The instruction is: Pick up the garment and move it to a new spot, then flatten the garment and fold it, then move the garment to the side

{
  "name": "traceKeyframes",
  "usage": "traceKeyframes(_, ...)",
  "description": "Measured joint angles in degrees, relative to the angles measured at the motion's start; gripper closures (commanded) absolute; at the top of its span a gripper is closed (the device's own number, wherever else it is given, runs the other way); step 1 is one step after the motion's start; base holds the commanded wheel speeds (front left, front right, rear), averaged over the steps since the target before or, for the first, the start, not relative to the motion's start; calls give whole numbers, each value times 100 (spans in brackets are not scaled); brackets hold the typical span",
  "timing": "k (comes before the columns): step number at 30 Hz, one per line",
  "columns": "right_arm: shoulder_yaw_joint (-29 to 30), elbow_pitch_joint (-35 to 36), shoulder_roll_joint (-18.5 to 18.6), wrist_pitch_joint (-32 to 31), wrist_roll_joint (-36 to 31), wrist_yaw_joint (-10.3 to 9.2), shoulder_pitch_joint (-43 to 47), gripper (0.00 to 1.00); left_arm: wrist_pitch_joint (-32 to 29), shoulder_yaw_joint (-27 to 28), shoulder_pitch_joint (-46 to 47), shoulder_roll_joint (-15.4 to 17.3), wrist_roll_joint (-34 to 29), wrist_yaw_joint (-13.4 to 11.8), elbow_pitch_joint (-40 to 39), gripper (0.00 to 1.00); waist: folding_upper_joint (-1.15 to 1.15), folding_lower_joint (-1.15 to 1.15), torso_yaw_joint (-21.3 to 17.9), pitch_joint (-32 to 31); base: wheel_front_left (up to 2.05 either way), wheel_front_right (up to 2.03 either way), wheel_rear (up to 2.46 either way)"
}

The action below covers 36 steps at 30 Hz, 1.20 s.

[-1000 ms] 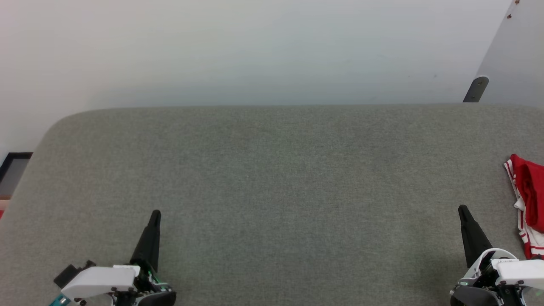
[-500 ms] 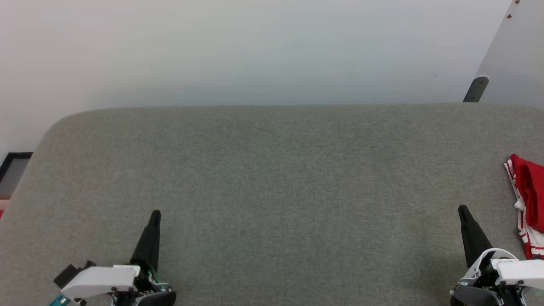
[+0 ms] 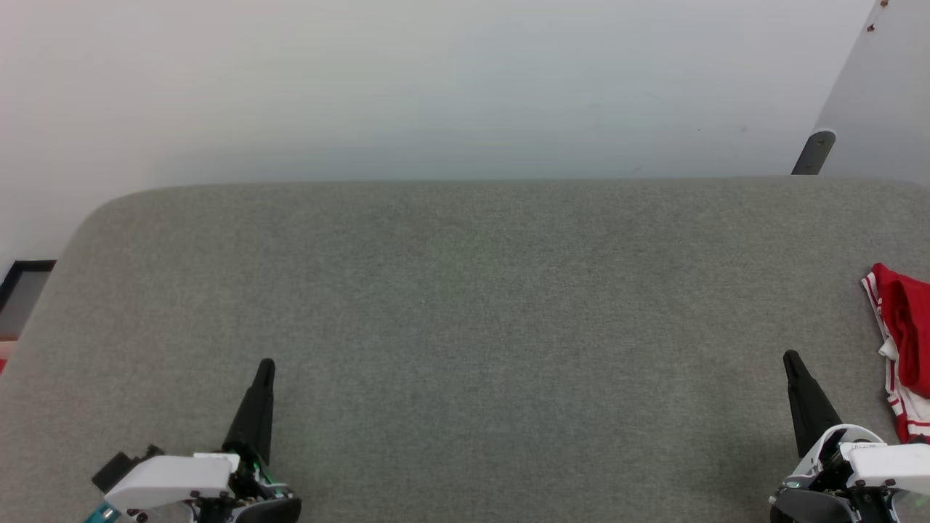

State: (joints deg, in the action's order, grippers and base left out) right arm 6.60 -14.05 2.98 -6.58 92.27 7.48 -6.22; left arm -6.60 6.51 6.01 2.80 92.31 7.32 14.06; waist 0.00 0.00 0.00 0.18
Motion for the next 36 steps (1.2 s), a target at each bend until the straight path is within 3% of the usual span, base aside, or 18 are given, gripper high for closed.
traceKeyframes(36,0,0,0,0,0,0,0,100,1,0,1,0,0,0,0,100,0,0,0,0,0,0,0)
